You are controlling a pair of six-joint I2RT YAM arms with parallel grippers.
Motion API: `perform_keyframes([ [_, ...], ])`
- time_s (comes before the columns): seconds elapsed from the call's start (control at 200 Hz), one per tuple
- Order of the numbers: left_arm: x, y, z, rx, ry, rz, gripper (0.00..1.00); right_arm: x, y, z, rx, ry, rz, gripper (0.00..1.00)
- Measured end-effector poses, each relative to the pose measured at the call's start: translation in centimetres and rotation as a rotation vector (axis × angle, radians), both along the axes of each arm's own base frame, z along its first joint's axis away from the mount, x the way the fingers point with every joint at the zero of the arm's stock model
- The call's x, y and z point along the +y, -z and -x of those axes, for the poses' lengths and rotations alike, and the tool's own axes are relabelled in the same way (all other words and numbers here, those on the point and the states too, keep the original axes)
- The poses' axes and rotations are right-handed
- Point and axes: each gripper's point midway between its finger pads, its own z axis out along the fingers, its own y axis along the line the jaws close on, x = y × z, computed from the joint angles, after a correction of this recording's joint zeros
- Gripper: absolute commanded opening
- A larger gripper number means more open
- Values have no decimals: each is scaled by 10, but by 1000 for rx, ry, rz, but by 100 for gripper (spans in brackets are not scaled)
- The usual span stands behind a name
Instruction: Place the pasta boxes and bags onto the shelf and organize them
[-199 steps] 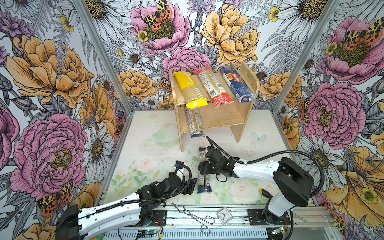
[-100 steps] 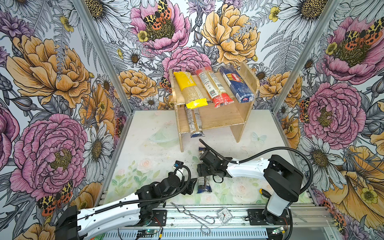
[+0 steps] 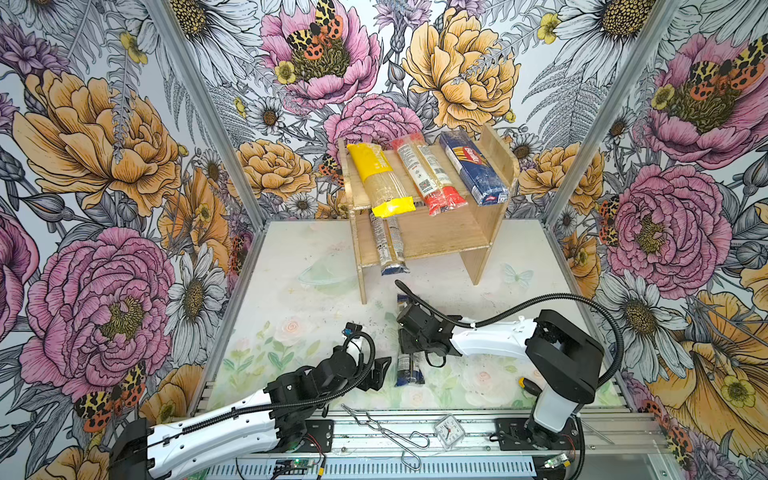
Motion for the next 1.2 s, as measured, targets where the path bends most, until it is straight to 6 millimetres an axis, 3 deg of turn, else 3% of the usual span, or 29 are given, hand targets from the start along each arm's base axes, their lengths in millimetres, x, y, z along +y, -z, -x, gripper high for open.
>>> perform_keyframes([
  [0.46,0,0,0,1,-3,1,99,-44,-1,-5,-51,6,107,53],
  [0.771,0,0,0,3,-5,4,99,-86,-2,-8,-54,51,151,51],
  [1.026,0,0,0,9,-11,10,99,-97,-2,-11,-64,46,186,73],
  [1.201,0,0,0,10,-11,8,99,-98,-1,-11,-62,44,188,77],
])
